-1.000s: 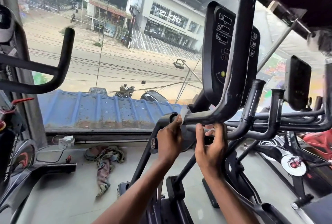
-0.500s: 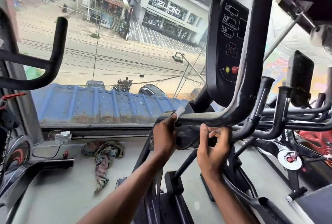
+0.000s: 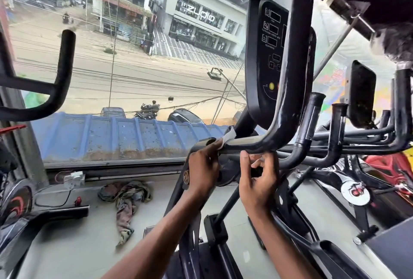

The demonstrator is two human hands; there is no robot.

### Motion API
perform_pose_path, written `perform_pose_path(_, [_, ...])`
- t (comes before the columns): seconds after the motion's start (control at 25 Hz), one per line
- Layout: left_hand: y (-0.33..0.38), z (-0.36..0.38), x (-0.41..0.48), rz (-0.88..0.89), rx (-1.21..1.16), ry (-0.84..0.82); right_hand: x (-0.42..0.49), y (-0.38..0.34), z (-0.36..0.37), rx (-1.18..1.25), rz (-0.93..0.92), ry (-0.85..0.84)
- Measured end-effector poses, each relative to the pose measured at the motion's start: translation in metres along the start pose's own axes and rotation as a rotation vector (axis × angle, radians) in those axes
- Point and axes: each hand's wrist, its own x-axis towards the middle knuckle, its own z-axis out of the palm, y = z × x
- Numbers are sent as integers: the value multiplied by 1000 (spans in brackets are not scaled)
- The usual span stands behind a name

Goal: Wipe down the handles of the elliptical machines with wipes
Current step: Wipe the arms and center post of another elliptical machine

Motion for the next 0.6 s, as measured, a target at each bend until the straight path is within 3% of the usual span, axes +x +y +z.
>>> perform_pose_path(0.16, [38, -9, -13, 237, -139, -7, 0, -1, -3, 6, 6, -42])
perform_pose_path(0.4, [-11, -4, 9, -132, 174, -123, 3, 3, -4, -13, -19, -46])
perform_pose_path(0.6, [31, -1, -19, 97, -81, 20, 2, 5, -4, -2, -12, -48])
